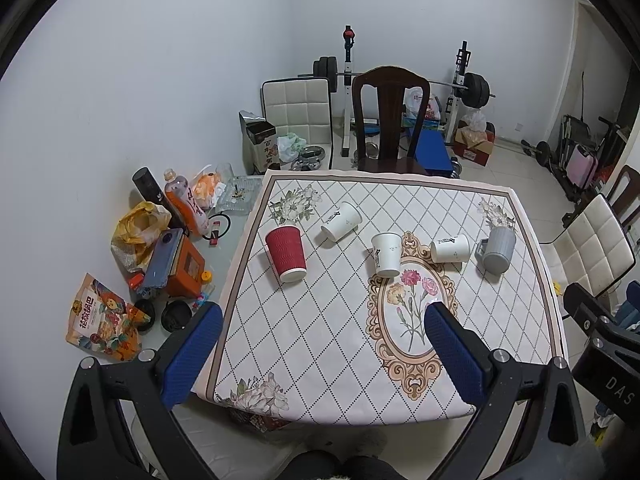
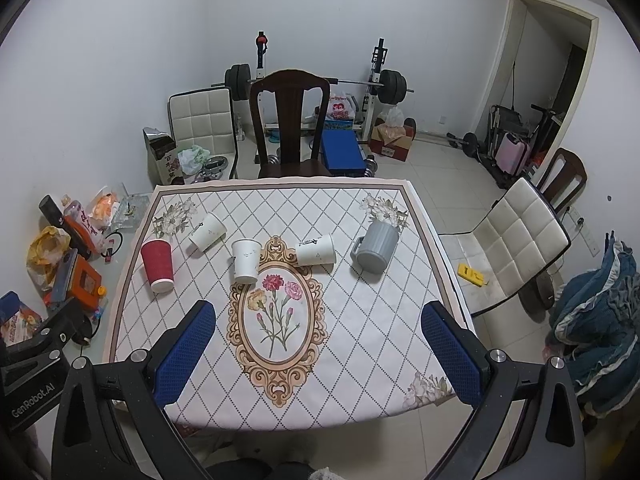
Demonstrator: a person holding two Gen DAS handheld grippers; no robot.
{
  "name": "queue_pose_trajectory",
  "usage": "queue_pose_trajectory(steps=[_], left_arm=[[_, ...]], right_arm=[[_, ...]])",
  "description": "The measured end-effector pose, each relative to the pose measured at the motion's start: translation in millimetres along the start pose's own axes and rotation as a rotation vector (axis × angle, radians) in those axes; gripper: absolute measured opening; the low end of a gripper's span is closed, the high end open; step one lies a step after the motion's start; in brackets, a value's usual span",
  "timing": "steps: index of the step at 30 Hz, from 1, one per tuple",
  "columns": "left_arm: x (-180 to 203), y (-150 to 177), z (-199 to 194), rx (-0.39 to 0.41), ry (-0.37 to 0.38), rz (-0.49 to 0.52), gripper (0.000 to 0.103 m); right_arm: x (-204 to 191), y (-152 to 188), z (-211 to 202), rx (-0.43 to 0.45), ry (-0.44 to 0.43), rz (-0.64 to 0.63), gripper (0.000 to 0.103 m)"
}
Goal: Flip cup upright
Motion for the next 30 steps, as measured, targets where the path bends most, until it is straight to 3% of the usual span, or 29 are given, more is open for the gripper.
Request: queue_pose_trajectory(steps=[30], left_arm=[[0.3,-16.7,-5.5,0.002,0.001,0.006,0.103]], right_arm=[[-1.0,-1.7,-3.3,0.006,-0.002,0.003,0.103]])
Point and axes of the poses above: each gripper's, at about its wrist camera, not at the fingertips, and z roughly the way its jaws point, x to its right, y to its underside, the point moved 5 cm from there along z, roughly the way its jaws point, and after that the axes turned 12 degrees about z, right-handed, at the moved point
